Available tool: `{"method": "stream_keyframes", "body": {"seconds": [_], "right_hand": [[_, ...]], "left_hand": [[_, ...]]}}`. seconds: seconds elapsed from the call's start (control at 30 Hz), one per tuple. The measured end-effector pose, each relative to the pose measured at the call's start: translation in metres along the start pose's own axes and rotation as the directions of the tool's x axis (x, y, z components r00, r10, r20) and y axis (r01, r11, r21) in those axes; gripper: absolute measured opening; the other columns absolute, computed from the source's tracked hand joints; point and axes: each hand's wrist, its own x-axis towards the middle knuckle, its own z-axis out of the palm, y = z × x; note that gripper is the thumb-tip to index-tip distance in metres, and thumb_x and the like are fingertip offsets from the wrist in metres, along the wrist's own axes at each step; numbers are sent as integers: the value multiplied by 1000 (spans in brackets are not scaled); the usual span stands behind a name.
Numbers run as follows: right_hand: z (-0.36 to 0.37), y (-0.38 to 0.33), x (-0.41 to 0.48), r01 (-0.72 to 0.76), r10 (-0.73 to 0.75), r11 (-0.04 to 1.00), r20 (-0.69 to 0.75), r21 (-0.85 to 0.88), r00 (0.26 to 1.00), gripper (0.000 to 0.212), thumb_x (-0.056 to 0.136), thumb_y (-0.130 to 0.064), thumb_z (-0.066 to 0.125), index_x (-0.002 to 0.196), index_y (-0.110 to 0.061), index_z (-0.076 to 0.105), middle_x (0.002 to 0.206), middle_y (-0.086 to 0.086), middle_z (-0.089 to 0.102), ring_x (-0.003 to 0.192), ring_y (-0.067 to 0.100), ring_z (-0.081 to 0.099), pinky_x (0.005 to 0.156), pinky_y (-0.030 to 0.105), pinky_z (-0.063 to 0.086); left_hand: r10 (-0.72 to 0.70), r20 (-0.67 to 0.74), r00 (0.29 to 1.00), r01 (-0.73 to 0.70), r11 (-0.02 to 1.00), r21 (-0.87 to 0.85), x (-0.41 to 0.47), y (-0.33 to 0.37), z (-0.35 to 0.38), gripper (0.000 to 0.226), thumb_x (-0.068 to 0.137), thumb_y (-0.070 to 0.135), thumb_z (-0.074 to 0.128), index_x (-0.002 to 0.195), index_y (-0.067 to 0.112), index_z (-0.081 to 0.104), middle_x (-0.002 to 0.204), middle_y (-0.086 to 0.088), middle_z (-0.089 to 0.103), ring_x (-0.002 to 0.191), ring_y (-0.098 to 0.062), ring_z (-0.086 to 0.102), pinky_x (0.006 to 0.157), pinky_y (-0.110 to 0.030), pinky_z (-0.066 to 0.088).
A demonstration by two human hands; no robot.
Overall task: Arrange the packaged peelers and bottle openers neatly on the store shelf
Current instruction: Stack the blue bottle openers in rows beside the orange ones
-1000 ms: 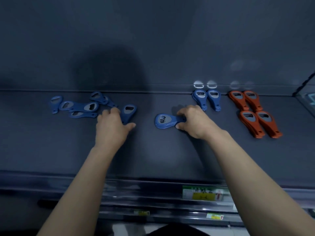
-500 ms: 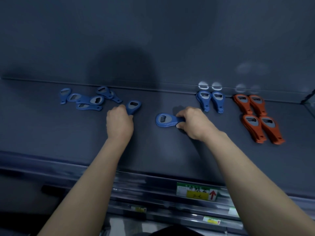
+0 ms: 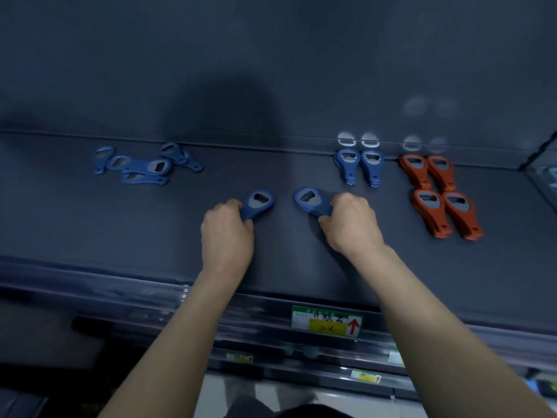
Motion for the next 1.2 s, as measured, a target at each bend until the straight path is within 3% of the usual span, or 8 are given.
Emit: {"method": "stream_keyframes", "body": {"seconds": [0.3, 0.57, 0.87, 1.07, 1.2], "right_hand": [[-14, 34, -21, -247, 247, 969, -82, 13, 966, 18, 88, -10, 56, 102, 0, 59, 107, 19, 59, 104, 36, 53, 70, 30, 37], [-25, 43, -21, -374, 369, 927, -171, 5, 913, 21, 91, -13, 53, 106, 2, 58, 114, 22, 59, 108, 36, 55, 88, 35, 43], [-21, 50, -12, -319, 317, 947, -215, 28, 924, 22, 91, -12, 53, 106, 4, 54, 112, 22, 58, 104, 34, 56, 84, 34, 44], [-25, 58, -13, -215, 227, 973, -196, 82, 954, 29, 92, -21, 57, 110, 1, 50, 115, 20, 55, 108, 34, 53, 86, 34, 42], [-29, 63, -19, -166, 176, 983, -140, 78, 974, 23, 91, -11, 55, 110, 1, 50, 117, 20, 53, 110, 33, 50, 85, 33, 40]], "left_hand": [[194, 126, 973, -195, 981, -11, -16, 40, 27, 9, 87, 11, 57, 93, 5, 61, 89, -11, 63, 82, -27, 55, 64, -30, 35], [310, 215, 926, -309, 950, -40, -16, 80, 46, 21, 90, 12, 56, 108, 1, 59, 107, -15, 61, 103, -30, 53, 81, -33, 39], [269, 235, 934, -264, 963, -53, -29, 107, 63, 24, 90, 15, 56, 111, 2, 54, 112, -15, 55, 107, -30, 51, 85, -33, 40], [238, 221, 946, -219, 970, -107, -36, 116, 68, 47, 87, 21, 63, 128, 4, 48, 118, -14, 53, 112, -30, 50, 91, -33, 38], [283, 233, 930, -243, 952, -187, -37, 108, 69, 55, 83, 18, 68, 132, 6, 47, 120, -13, 53, 109, -28, 53, 94, -36, 43]]}}
